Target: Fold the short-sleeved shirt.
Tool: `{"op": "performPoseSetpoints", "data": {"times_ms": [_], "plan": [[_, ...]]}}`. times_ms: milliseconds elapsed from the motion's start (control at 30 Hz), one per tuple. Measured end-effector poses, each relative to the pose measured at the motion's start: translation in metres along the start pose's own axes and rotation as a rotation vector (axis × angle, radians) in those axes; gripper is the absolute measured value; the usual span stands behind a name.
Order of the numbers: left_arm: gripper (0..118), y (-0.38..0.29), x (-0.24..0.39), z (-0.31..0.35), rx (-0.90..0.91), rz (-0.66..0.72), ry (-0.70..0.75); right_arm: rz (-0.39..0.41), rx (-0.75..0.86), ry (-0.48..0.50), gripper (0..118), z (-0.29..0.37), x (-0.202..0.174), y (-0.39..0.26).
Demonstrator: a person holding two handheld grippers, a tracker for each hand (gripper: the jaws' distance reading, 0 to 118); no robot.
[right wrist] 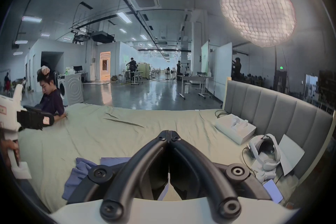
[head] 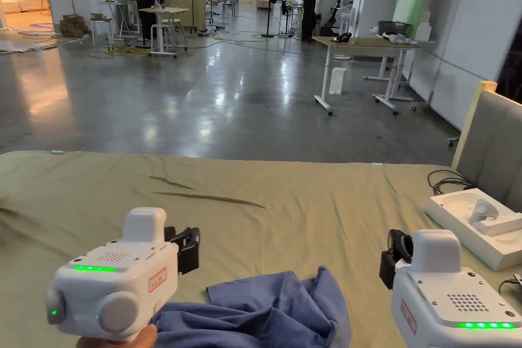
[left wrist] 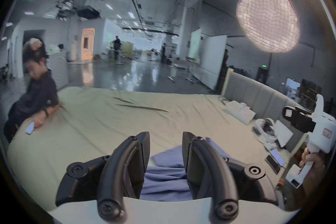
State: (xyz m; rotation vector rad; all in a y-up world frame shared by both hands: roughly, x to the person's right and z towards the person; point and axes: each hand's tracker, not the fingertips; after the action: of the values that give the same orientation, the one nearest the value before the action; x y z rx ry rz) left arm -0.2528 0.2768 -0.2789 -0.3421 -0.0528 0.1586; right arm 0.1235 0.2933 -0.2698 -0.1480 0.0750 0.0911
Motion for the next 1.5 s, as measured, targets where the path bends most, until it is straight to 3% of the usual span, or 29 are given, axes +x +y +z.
{"op": "performPoseSetpoints", "data": {"times_ms": [133,233,300,600,867,967,1033,1067,1133,1167,1367,1500], "plan": [[35,-0.011,-0.025,0.023,0.05,0.008,0.052,0.015,0.007,0.038,0,0.0,-0.014,-0.001],[7,-0.021,-0.034,0.039,0.077,-0.021,0.099,0.021,0.013,0.044,0,-0.001,-0.024,-0.004],[0,-0.028,-0.038,0.046,0.098,-0.034,0.128,0.009,0.022,0.047,0,-0.001,-0.029,-0.005],[0,-0.046,-0.051,0.045,0.096,-0.007,0.178,-0.035,0.047,0.039,0,-0.004,-0.046,-0.008],[0,-0.069,-0.089,-0.051,-0.298,0.112,0.159,-0.031,-0.02,0.061,0,-0.021,-0.05,-0.018],[1,-0.081,-0.109,-0.107,-0.483,0.183,0.14,-0.033,-0.044,0.063,0,-0.031,-0.047,-0.024],[7,-0.088,-0.119,-0.135,-0.559,0.225,0.111,-0.026,-0.057,0.058,0,-0.037,-0.046,-0.027],[15,-0.093,-0.122,-0.146,-0.608,0.249,0.099,-0.023,-0.066,0.057,0,-0.041,-0.044,-0.029],[48,-0.1,-0.126,-0.17,-0.639,0.261,0.092,-0.018,-0.083,0.051,0,-0.048,-0.041,-0.032],[53,-0.102,-0.128,-0.177,-0.666,0.267,0.102,-0.016,-0.09,0.048,0,-0.052,-0.039,-0.035],[54,-0.11,-0.122,-0.222,-0.694,0.24,0.09,0.008,-0.148,0.02,0,-0.071,-0.024,-0.049],[47,-0.126,-0.106,-0.238,-0.801,0.114,0.137,0.018,-0.174,0.001,0,-0.079,-0.016,-0.058]]}}
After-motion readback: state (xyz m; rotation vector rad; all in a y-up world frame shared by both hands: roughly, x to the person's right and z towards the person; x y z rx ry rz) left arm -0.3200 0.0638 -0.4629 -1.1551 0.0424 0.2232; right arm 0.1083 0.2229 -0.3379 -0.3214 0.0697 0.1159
